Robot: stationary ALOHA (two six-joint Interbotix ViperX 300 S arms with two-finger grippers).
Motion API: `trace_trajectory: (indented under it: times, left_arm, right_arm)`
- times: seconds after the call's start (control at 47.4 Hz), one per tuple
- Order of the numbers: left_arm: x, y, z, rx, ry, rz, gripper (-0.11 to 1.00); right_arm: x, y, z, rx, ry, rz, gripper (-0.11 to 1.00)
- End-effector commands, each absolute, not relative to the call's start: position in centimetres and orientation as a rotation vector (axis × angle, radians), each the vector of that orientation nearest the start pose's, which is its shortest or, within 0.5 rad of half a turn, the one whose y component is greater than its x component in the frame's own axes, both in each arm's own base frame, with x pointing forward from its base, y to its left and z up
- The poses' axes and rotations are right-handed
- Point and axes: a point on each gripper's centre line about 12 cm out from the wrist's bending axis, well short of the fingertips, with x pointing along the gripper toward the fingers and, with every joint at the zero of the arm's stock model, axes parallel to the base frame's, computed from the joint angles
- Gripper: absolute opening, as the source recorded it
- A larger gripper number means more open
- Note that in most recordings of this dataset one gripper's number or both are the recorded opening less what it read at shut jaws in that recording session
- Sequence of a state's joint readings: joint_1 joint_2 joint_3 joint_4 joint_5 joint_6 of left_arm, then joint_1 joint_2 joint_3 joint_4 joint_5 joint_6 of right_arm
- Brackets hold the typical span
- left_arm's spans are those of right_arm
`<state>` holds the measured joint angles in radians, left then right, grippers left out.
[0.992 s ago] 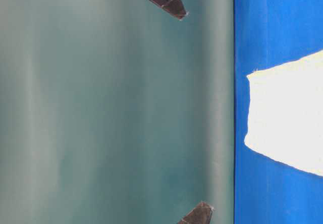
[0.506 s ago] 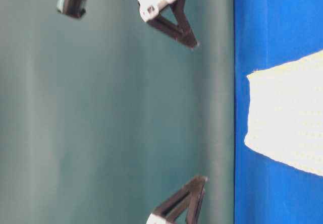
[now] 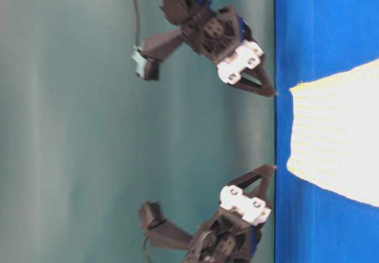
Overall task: Fold the yellow towel.
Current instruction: 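Move both grippers to the strip's top corners and pinch them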
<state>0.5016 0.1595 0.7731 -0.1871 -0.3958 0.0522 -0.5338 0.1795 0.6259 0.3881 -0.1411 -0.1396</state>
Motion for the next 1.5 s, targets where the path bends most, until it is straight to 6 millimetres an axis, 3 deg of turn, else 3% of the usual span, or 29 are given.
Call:
trace_trajectory:
  times: [0.0, 0.211, 0.464, 0.591, 0.781, 0.971, 1.034, 1.097, 1.477]
  left_arm:
    - [34.1, 20.1, 11.4, -0.222, 0.476, 0.600, 0.76]
    - [34.6, 20.4, 9.3, -0.221, 0.476, 0.611, 0.76]
    - [34.6, 20.5, 8.5, -0.218, 0.477, 0.614, 0.73]
    - [34.8, 20.3, 8.5, -0.218, 0.478, 0.609, 0.66]
    - [35.2, 19.7, 8.3, -0.213, 0.484, 0.589, 0.44]
    - [35.2, 19.5, 7.9, -0.214, 0.493, 0.586, 0.18]
    - [35.3, 19.5, 8.0, -0.213, 0.492, 0.585, 0.08]
    - [35.4, 19.5, 8.0, -0.210, 0.490, 0.583, 0.02]
    - [35.5, 19.6, 8.4, -0.198, 0.464, 0.585, 0.02]
  right_arm:
    - [36.0, -22.1, 12.7, 0.395, 0.556, -0.656, 0.73]
    - [36.0, -22.5, 11.0, 0.422, 0.557, -0.690, 0.73]
    - [35.9, -22.2, 10.5, 0.457, 0.559, -0.705, 0.73]
    - [36.0, -22.0, 9.8, 0.481, 0.554, -0.722, 0.70]
    - [35.8, -22.0, 8.8, 0.507, 0.563, -0.745, 0.54]
    - [35.9, -21.4, 8.6, 0.500, 0.569, -0.736, 0.14]
    - [36.0, -21.3, 8.6, 0.496, 0.567, -0.733, 0.06]
    - [36.1, -21.3, 8.7, 0.487, 0.562, -0.730, 0.06]
    - [36.3, -21.3, 8.9, 0.480, 0.555, -0.726, 0.06]
